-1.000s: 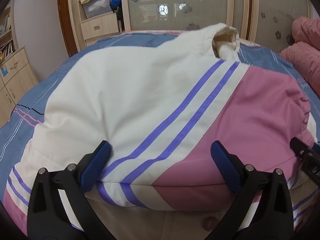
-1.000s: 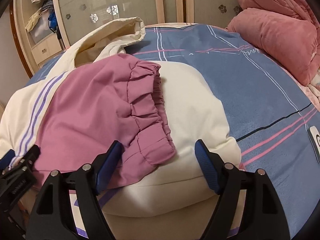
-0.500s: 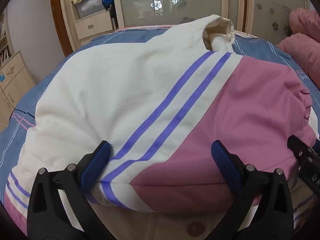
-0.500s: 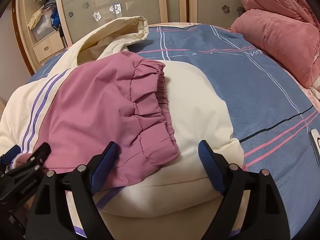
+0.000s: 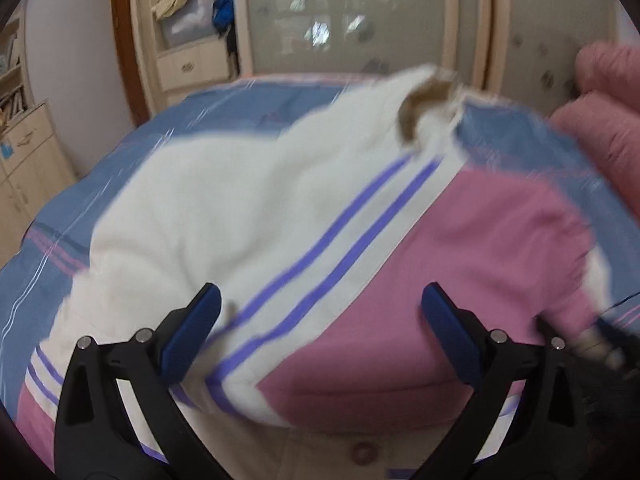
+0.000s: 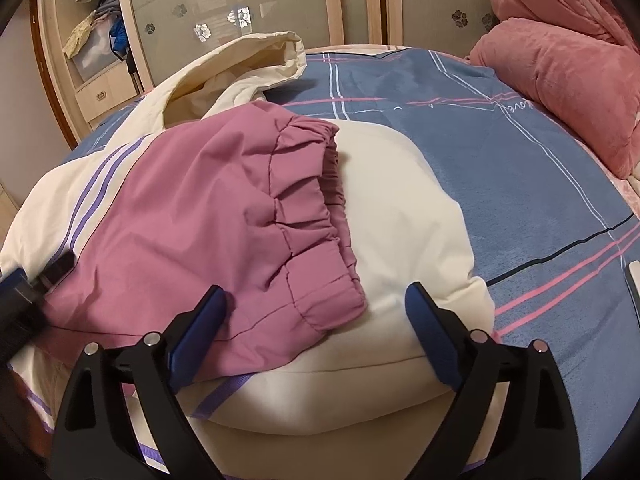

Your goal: Fold large clothes

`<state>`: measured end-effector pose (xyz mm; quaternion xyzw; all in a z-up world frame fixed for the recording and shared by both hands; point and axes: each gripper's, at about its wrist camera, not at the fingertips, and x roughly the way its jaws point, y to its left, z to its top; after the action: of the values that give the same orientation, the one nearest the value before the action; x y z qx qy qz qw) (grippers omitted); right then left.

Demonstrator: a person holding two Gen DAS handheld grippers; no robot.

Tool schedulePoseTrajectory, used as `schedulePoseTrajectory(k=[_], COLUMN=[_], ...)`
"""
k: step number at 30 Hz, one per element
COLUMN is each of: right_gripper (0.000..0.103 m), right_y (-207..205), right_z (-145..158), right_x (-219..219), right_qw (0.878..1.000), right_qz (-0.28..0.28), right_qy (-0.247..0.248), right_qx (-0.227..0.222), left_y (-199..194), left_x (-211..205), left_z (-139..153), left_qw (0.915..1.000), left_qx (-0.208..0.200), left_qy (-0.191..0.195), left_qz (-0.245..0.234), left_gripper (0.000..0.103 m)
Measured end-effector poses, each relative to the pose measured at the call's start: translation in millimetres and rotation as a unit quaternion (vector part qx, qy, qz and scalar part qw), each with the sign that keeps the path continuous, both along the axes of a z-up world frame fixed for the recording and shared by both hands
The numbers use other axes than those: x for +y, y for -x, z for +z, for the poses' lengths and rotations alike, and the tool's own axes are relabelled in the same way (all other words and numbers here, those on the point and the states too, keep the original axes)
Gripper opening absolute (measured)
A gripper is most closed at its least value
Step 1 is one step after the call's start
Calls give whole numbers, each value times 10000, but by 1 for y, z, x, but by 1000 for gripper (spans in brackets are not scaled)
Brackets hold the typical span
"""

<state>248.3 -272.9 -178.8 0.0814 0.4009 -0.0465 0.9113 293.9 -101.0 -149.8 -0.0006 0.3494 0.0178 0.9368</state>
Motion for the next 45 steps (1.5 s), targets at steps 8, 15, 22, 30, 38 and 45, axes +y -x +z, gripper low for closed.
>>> schedulePoseTrajectory(k=[8, 15, 22, 30, 38, 45], right_gripper=[96, 102, 102, 102, 102, 102], right_y=[1, -3, -2, -2, 42, 61], right_z=[-3, -6, -6, -1, 25, 12], right_x=[2, 5, 0, -13, -91, -124], right_qw=[10000, 9999, 9997, 9981, 9495, 9215], right_qz=[-2, 45, 106, 119, -976, -1841], right_qy=[32, 18, -192, -575, -2561, -3020], right_qx=[-79, -93, -130, -206, -1528, -1607], left_y=[-106, -250, -322, -236, -4, 79], left_x=[-4, -79, -133, -65, 21, 98], left_z=[51, 49, -7, 112, 99, 4], left_qw=[9992, 9910, 9618, 9994, 9938, 9914], left_qx=[-188, 642, 1276, -123, -162, 572], left_qy=[-328, -1124, -2379, -308, 712, 1180], left_qz=[-145, -326, 454, 0, -841, 14], left_gripper=[101, 101, 45, 5, 6, 53])
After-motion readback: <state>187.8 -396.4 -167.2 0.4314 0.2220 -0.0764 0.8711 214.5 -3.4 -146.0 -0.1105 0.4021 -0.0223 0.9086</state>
